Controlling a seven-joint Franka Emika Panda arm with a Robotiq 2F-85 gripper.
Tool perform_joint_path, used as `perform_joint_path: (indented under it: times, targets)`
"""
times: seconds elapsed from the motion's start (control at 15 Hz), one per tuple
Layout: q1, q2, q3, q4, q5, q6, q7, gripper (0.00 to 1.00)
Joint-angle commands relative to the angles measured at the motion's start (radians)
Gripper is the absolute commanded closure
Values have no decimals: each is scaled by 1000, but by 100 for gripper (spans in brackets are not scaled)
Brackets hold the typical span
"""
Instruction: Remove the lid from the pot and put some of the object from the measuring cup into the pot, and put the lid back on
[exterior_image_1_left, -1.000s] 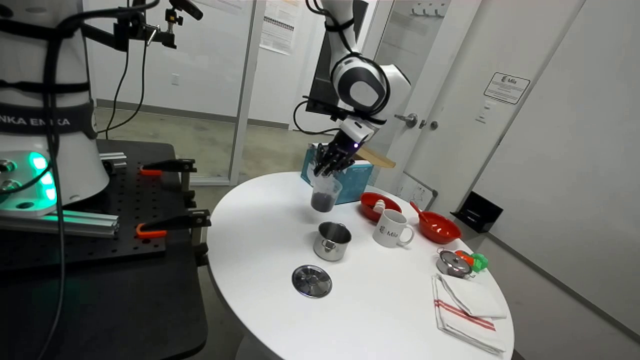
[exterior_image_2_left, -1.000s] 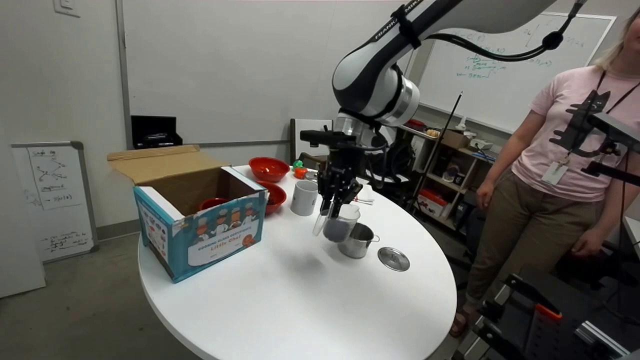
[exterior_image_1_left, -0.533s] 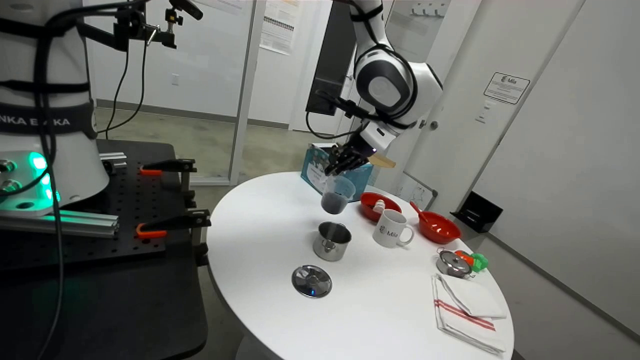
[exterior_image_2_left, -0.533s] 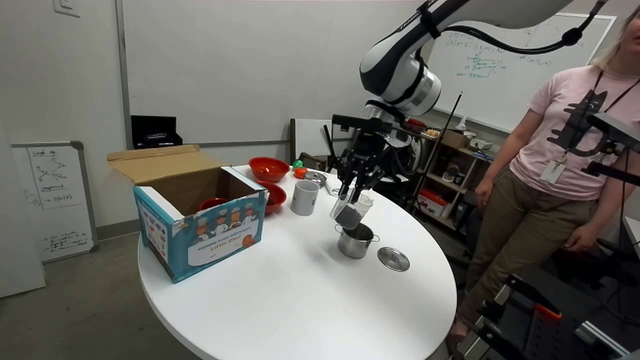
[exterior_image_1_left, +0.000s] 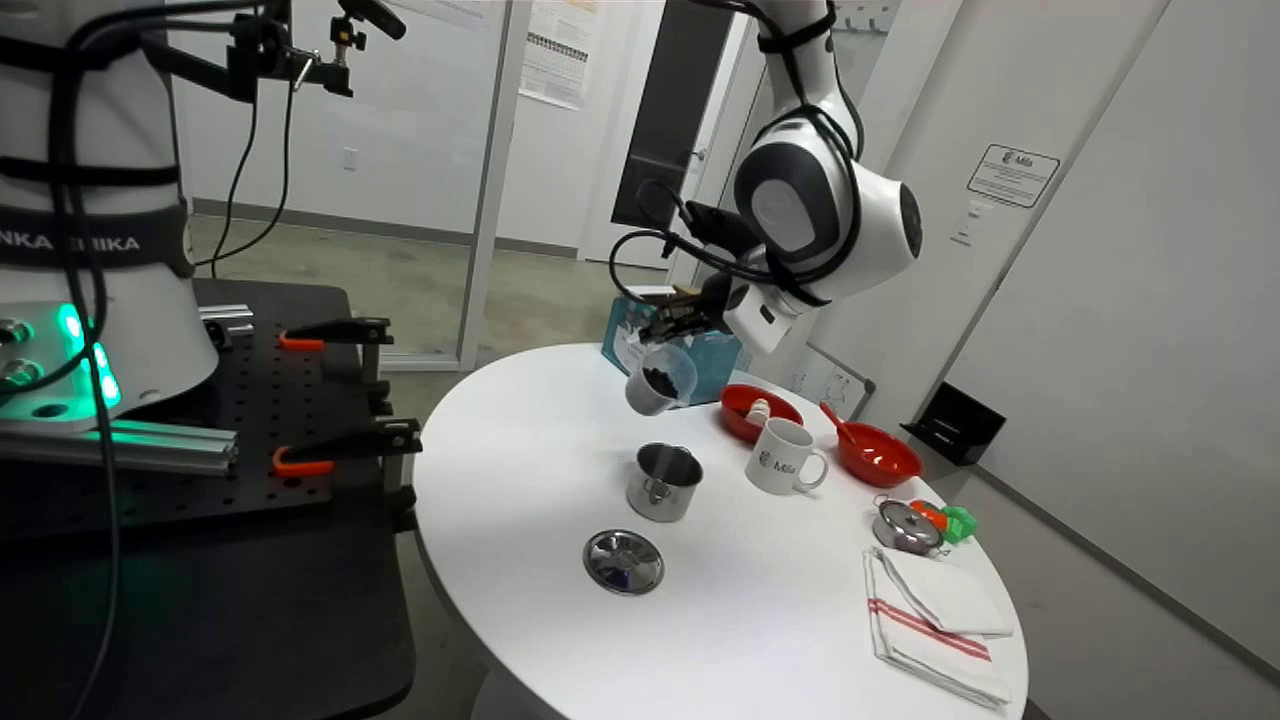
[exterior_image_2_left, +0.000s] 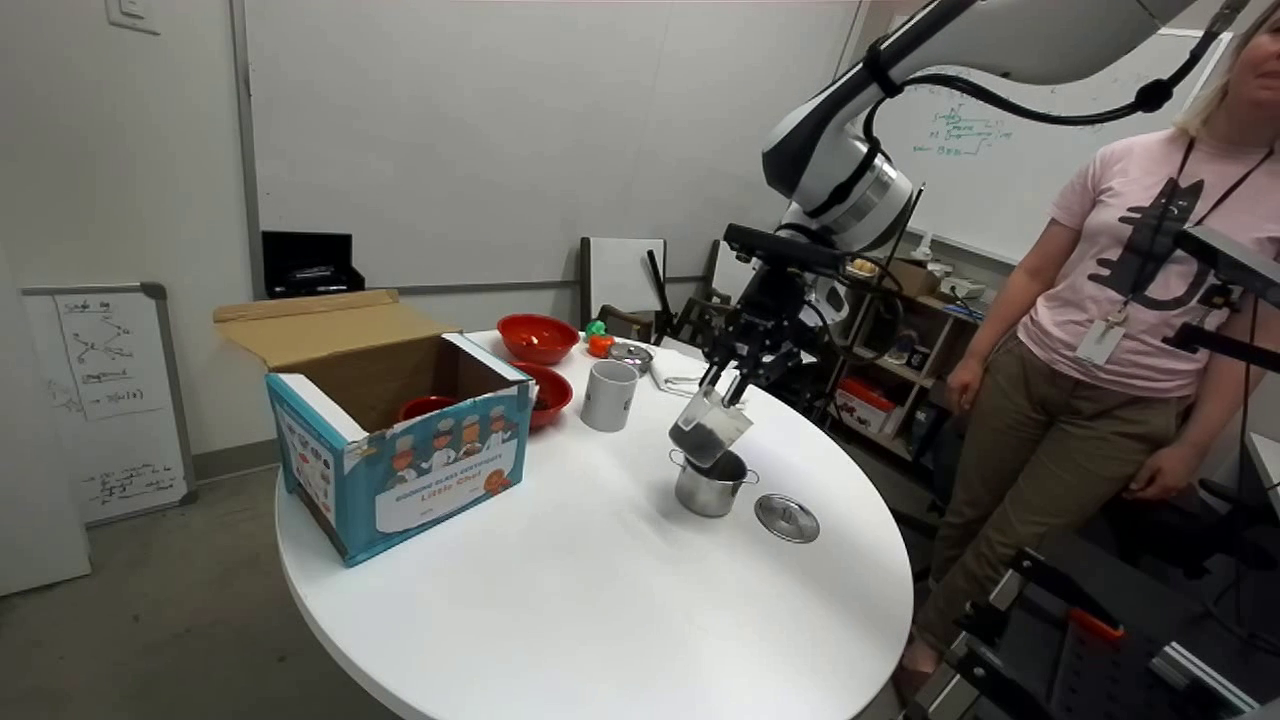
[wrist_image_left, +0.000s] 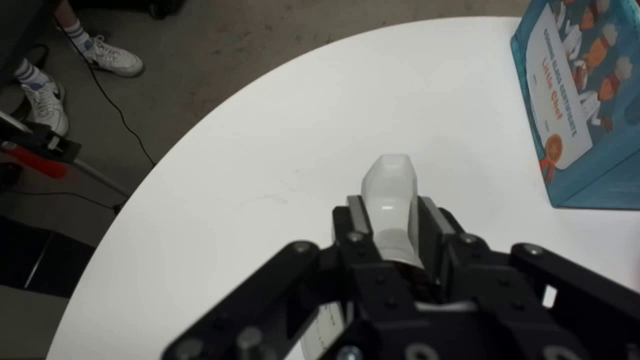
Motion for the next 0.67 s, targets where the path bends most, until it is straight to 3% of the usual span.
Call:
perform_joint_path:
  times: [0.0, 0.6]
  targets:
    - [-4, 50, -28, 37, 69, -121, -111, 92]
    - [4, 140, -113, 123, 135, -214, -132, 92]
